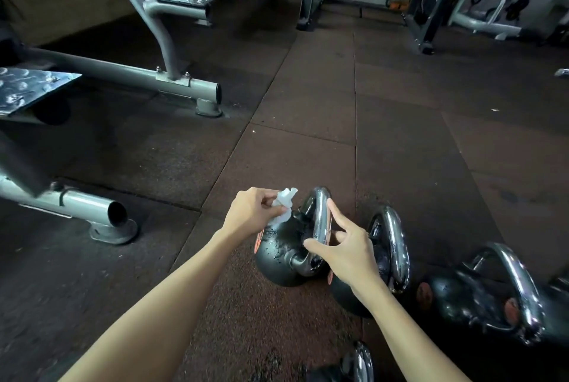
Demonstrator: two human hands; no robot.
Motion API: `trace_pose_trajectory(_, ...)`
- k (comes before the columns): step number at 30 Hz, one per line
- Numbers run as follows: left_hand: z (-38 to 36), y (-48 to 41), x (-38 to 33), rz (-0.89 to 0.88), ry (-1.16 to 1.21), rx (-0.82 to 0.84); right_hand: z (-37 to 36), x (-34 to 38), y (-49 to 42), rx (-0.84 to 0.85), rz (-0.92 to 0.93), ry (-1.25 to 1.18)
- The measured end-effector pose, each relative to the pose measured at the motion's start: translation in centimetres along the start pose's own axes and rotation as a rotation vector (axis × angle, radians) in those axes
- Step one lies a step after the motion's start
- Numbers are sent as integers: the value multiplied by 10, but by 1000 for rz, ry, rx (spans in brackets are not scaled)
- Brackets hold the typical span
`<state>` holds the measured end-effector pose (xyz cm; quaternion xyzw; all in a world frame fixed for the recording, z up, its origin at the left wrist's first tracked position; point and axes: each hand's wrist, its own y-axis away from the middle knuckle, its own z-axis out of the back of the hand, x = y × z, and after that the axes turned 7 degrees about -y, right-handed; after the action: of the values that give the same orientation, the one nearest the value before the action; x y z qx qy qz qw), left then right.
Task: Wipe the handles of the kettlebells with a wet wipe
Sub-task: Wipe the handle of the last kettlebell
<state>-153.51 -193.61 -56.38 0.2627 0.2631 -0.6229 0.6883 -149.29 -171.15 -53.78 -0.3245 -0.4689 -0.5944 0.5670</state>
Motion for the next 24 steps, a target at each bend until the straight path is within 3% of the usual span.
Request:
trace_pose_trajectory(6, -35, -5, -22, -44, 105, -88, 3, -2, 4, 34, 35, -17)
trace_pose_trajectory(13, -72, -13, -26, 55, 8, -236, 9, -12, -1, 28, 32, -66)
trace_pose_trajectory(16, -74, -19, -22, 174, 104, -172, 9, -13, -2, 21, 28, -61)
trace_pose_trajectory(20, -65, -24, -26, 188, 127, 8, 10, -18, 0, 15, 35, -70)
trace_pose_trajectory(24, -51, -26, -33, 338, 483, 207, 14, -20, 4, 29, 36, -88)
